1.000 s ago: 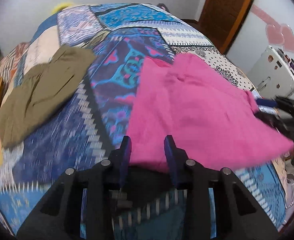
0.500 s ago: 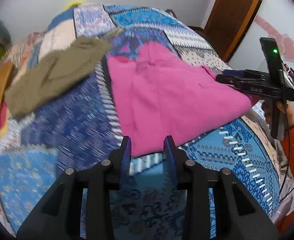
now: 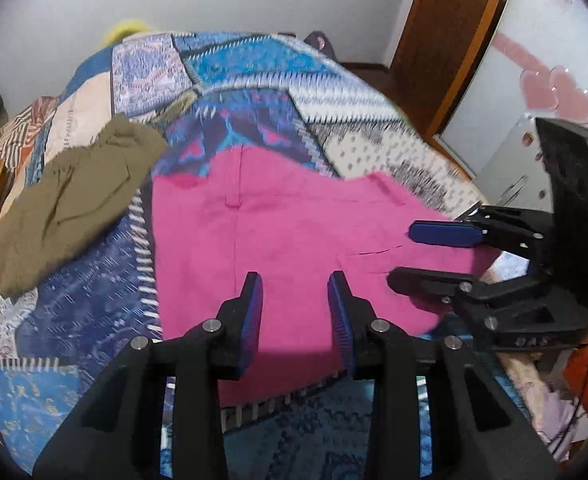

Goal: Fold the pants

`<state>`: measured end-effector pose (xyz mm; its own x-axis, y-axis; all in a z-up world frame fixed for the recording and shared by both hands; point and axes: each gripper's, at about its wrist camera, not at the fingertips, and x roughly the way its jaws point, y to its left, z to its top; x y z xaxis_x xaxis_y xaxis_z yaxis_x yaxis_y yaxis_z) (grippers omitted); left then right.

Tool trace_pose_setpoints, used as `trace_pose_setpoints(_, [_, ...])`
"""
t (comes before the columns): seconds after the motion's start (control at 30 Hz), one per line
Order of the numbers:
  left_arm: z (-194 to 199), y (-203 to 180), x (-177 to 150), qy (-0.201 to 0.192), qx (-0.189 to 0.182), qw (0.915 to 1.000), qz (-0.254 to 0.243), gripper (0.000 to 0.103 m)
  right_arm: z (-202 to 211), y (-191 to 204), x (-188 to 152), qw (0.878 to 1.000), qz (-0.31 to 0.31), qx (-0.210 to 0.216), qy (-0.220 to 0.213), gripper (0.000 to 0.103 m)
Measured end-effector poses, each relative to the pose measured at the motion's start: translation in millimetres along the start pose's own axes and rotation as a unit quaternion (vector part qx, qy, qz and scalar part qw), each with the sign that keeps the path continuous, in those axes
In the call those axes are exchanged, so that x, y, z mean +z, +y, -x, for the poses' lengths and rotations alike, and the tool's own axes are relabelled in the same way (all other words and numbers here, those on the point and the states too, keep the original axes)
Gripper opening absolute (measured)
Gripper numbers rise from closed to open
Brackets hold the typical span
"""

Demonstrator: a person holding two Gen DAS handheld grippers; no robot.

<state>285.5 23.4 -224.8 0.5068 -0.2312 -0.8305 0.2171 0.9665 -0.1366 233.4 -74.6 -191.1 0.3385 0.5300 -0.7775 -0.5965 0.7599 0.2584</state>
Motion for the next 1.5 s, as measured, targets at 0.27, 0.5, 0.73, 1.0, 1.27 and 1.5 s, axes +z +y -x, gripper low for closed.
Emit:
trace_pose_setpoints(0.27, [4.3,6.2,-14.4,-0.015,0.006,0.9998,-0.015,0.041,17.7,-22.1,-21.9,1.0,-0.008,-0.014,0.0,0.049])
trace_pose_setpoints(0.5, [9.8,34.3,-31.8,0.002,0.052,0.9985,0.015,0.043,34.3,-46.0,-38.5,0.998,-0.065,-0.011,0.0,0.051])
trace_pose_setpoints(0.73, [32.1,51.4,-21.4,-0.021,0.088,0.9954,0.03,0.044,56.6,-52.7,-27.3,0.994,-0.07,-0.074,-0.028,0.057])
trace_pose_setpoints(1.0, [12.0,60.5,7.0,-0.005,0.065,0.9954,0.07,0.06,35.7,-79.8,-15.5,0.988,-0.121,-0.096,-0.014,0.061])
trace_pose_setpoints(1.27, [-27.3,59.2,11.3,0.029,0.049,0.9964,0.063,0.061,6.0,-85.4,-19.9,0.988,-0.132,-0.074,0.018,0.061])
trace_pose_setpoints(1.5, [-34.8,67.0,8.0,0.031,0.02,0.996,0.082,0.059,-6.8,-98.5,-22.5,0.987,-0.158,-0.023,0.027,0.06])
